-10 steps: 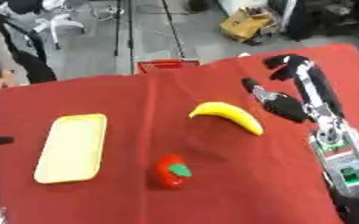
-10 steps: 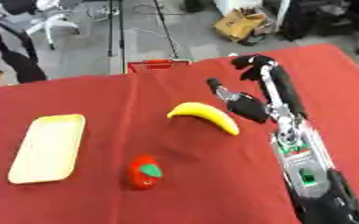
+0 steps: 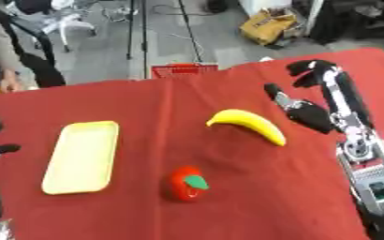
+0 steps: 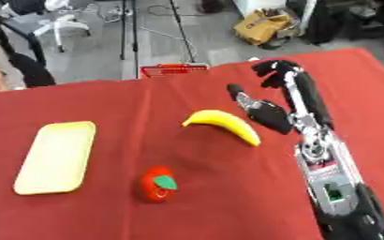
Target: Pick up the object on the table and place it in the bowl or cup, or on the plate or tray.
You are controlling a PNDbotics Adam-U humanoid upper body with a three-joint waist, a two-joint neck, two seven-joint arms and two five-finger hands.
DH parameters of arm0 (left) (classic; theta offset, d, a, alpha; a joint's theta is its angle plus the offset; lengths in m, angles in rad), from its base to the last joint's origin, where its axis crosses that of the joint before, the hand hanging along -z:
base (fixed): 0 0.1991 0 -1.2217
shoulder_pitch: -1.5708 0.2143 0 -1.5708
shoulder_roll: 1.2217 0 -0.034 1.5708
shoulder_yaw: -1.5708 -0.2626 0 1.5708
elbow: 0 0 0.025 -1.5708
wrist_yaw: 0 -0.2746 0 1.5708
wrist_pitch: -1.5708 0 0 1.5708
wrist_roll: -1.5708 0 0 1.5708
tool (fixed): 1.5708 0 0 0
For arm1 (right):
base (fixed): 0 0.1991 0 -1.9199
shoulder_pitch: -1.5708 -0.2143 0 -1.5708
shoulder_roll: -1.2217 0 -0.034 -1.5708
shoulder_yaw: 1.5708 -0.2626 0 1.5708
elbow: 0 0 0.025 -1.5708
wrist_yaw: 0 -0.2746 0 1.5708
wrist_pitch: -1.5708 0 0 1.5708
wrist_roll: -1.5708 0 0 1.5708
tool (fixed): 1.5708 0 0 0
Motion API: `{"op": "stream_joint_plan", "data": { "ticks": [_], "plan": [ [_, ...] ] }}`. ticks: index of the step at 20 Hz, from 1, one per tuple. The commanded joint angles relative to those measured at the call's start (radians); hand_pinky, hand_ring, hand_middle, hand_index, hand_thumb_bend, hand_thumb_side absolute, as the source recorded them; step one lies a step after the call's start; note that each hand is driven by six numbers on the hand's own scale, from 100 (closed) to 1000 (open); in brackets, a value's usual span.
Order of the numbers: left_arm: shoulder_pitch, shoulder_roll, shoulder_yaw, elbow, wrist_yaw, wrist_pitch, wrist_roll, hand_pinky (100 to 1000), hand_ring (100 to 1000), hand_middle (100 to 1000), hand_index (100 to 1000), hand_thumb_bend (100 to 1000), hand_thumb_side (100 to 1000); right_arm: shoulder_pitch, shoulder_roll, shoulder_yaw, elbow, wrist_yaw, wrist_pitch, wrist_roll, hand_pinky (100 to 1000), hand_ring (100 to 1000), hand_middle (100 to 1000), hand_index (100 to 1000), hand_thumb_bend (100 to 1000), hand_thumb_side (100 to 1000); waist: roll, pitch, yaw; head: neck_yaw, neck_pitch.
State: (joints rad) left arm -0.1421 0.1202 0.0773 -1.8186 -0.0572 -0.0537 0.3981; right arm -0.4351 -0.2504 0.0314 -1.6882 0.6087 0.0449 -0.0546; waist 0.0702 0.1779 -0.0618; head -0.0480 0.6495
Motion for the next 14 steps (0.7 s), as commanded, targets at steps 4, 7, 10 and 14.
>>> {"op": "stream_joint_plan", "data": {
  "ticks": [4, 7, 10, 14],
  "plan": [
    [-0.008, 0.007, 0.003, -0.015, 0.000, -0.003, 0.003, 522, 776, 744, 700, 608, 898, -0.010, -0.002, -0.002, -0.022, -0.012, -0.002, -0.011, 663, 596, 627, 750, 555, 563, 0.005, -0.024, -0.001, 0.001, -0.006],
    [-0.009, 0.007, 0.005, -0.016, 0.000, -0.005, 0.007, 521, 774, 742, 700, 606, 897, -0.010, -0.001, -0.001, -0.021, -0.014, -0.003, -0.011, 664, 596, 627, 750, 555, 563, 0.005, -0.024, 0.001, 0.005, -0.006],
    [-0.007, 0.007, 0.003, -0.015, 0.001, -0.005, 0.008, 521, 774, 741, 699, 607, 897, -0.019, -0.003, 0.003, -0.012, -0.009, -0.002, -0.003, 665, 599, 631, 753, 563, 560, 0.005, -0.025, 0.000, 0.002, -0.009],
    [-0.008, 0.010, 0.001, -0.013, 0.000, -0.004, 0.003, 522, 775, 742, 700, 607, 898, -0.079, -0.021, 0.017, 0.073, 0.016, 0.017, 0.048, 669, 608, 648, 758, 582, 542, 0.003, -0.027, 0.000, -0.003, -0.007]
  ]
}}
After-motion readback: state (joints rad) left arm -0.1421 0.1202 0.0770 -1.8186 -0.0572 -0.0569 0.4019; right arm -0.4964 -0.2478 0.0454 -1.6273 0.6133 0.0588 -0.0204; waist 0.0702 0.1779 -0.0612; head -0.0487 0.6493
